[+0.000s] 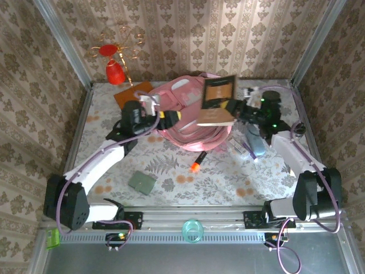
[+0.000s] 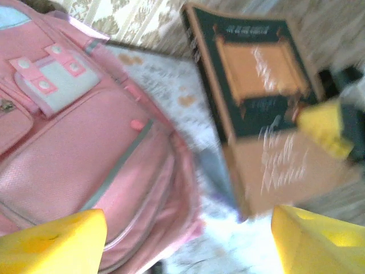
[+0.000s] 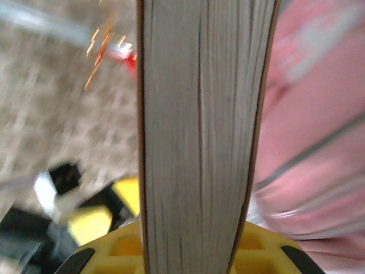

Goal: Pack books, pencil case, and school supplies into a backpack

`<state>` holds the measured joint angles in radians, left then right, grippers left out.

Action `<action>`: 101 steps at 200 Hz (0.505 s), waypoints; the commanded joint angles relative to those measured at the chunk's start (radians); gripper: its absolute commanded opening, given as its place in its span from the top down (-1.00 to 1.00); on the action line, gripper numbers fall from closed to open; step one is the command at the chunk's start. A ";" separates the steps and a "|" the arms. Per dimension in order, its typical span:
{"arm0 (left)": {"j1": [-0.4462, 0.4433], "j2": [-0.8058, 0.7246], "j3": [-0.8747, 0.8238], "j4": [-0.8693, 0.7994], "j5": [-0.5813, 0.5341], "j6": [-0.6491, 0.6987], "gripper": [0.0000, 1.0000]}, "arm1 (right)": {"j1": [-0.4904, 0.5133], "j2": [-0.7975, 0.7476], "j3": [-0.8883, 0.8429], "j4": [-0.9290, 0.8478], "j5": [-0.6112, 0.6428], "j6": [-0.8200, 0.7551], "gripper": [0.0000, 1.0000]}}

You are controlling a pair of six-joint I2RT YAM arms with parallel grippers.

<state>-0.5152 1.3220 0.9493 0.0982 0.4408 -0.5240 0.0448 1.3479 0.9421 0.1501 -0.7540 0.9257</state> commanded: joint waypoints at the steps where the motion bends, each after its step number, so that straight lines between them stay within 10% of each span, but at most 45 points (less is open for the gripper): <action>1: -0.106 0.116 0.114 -0.276 -0.236 0.357 -0.55 | -0.104 -0.087 -0.004 -0.118 0.013 -0.077 1.00; 101: -0.240 0.540 0.387 -0.473 -0.103 0.536 -0.04 | -0.206 -0.133 -0.077 -0.170 0.023 -0.133 1.00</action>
<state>-0.7593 1.8400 1.2751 -0.3149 0.2909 -0.0380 -0.1612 1.2171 0.8810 -0.0795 -0.6880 0.8059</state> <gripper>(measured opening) 0.526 0.177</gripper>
